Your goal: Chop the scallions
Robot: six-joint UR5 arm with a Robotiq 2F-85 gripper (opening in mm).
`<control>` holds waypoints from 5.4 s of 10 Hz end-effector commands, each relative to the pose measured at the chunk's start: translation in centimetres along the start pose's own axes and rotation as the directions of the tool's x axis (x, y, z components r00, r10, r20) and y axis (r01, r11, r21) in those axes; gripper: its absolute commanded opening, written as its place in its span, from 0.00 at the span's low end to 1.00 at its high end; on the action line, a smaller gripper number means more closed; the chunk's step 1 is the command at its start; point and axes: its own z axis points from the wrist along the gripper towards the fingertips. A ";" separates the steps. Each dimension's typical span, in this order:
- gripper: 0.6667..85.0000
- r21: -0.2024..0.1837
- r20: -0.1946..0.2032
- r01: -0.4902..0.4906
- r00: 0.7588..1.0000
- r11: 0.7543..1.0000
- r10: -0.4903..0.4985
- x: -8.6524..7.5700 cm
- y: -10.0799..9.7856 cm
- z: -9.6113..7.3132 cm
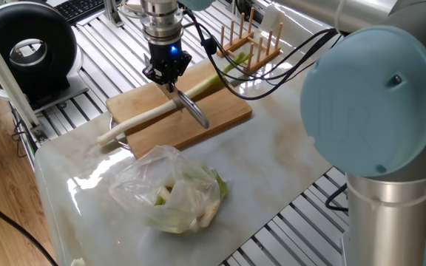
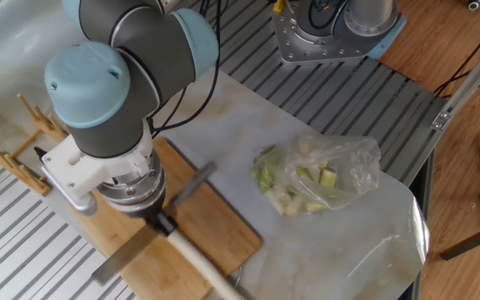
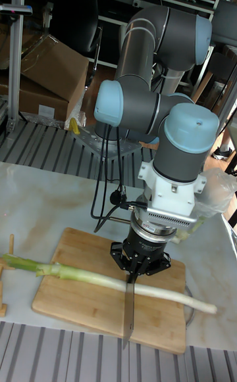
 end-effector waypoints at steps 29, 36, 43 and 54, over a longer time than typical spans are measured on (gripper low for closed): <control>0.01 0.055 -0.125 0.025 0.992 0.998 -0.018 2.7 -0.7 -0.4; 0.01 0.010 -0.203 0.045 0.978 0.999 -0.042 4.7 -0.9 -1.7; 0.01 0.038 -0.191 0.045 0.981 0.998 -0.037 5.1 -1.7 0.5; 0.01 0.024 -0.191 0.012 0.982 1.000 -0.008 5.4 -1.2 0.6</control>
